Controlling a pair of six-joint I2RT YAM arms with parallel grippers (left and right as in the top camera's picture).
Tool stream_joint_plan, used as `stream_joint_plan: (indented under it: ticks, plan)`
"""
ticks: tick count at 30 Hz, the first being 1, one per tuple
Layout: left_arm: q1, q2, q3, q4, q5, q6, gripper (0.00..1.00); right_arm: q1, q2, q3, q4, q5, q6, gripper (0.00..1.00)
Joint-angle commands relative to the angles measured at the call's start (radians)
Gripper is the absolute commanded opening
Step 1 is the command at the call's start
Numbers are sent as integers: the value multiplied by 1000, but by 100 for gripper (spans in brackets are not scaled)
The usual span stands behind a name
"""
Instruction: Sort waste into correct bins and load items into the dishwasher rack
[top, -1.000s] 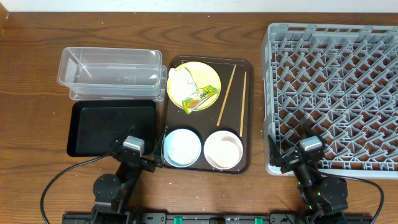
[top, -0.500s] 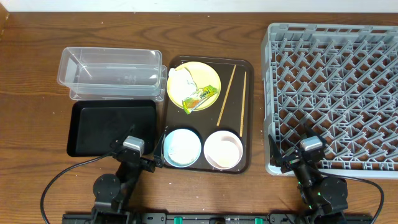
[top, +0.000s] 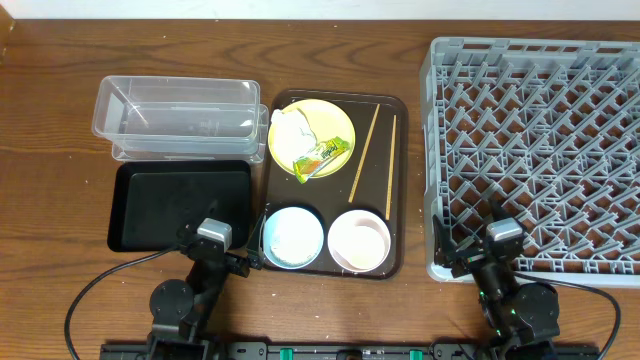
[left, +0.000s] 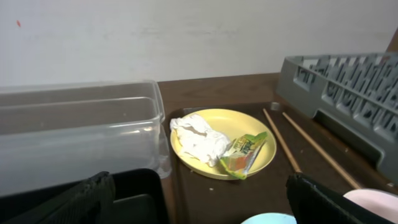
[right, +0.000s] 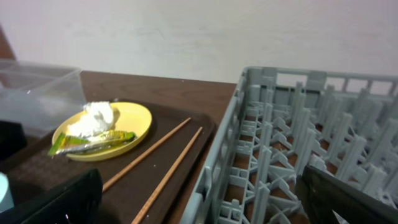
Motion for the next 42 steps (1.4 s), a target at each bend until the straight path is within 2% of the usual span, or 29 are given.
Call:
stream_joint_plan:
  ticks: [1,4,9,21,32,35,42]
  plan:
    - [-3,-5,-26,-18,8,-135,91,-23,-5,10,-1,63,91,99]
    - [-3,13,-14,-27,7,-185,91,-23,10,41,-9,91,94,99]
    - [-3,98,61,-84,-2,-185,91,-23,112,146,-71,151,89,99]
    - [-3,584,459,-298,-3,-185,91,-23,577,478,-129,145,90,99]
    - [-3,974,890,-685,-3,-172,91,-24,900,822,-482,146,53,99]
    - [-3,1015,957,-769,-3,-166,91,-24,945,876,-531,130,53,99]
    - [-3,1020,965,-797,-3,-166,91,-23,947,885,-502,112,57,99]
